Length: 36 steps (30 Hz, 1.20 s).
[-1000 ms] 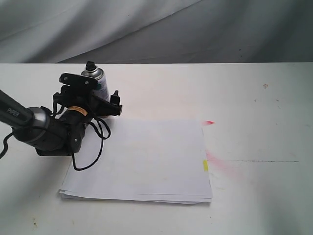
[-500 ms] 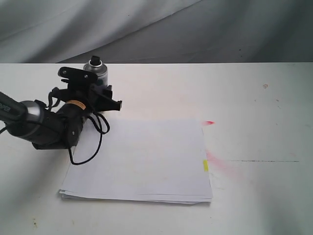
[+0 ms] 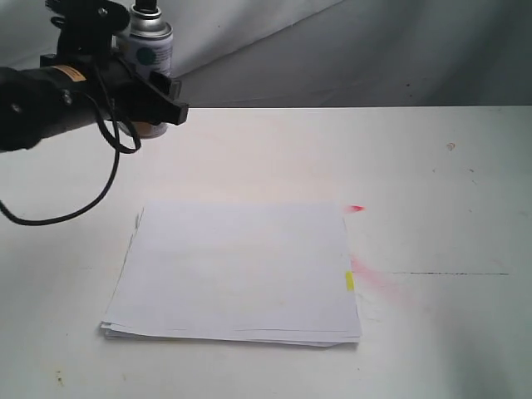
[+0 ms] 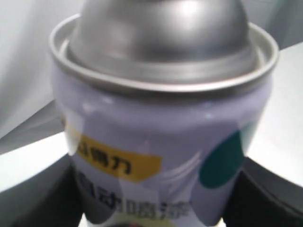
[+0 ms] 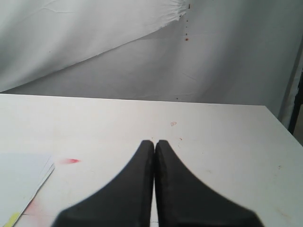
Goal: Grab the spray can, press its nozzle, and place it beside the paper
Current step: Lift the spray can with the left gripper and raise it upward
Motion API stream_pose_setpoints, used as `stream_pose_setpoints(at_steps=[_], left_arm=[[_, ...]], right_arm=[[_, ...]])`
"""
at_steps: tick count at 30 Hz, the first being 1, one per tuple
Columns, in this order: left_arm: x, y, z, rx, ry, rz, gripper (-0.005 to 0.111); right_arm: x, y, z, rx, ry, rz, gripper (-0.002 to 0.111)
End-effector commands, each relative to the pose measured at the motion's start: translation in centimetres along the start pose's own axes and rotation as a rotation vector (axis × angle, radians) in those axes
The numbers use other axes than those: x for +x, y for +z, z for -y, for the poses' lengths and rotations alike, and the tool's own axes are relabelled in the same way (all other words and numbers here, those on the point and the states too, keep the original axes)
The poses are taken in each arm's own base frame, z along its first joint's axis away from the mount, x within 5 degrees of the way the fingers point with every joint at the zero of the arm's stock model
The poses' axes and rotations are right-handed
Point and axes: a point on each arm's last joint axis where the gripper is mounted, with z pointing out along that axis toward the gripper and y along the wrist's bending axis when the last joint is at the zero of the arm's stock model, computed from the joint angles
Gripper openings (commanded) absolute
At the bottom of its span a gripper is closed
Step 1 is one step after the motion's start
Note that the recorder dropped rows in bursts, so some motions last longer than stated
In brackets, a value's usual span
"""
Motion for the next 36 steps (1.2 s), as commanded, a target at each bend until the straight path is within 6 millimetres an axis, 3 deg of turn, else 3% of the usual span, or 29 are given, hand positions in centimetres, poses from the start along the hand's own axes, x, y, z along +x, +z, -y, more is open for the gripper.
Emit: stream_pose_setpoints(at_steps=[1, 5, 13, 16, 24, 36], left_arm=[[-1.0, -2.6, 0.4, 0.08, -0.004, -0.074, 0.0], [0.0, -3.6, 1.0, 0.136, 0.01, -0.167, 0.0], [6.1, -5.1, 1.2, 0.092, 0.014, -0.238, 0.0], [7.5, -5.4, 1.8, 0.111, 0.053, -0.269, 0.0], [6.9, -5.7, 5.2, 0.186, 0.167, -0.18, 0.0], [6.9, -5.6, 5.2, 0.203, 0.377, -0.154, 0.0]], right_arm=[[0.1, 0.0, 0.1, 0.009, -0.016, 0.001, 0.0], [0.1, 0.0, 0.1, 0.009, -0.016, 0.001, 0.0], [0.1, 0.0, 0.1, 0.009, -0.016, 0.001, 0.0], [0.1, 0.0, 0.1, 0.009, -0.016, 0.001, 0.0], [0.1, 0.0, 0.1, 0.009, -0.016, 0.001, 0.0], [0.1, 0.0, 0.1, 0.009, -0.016, 0.001, 0.0]])
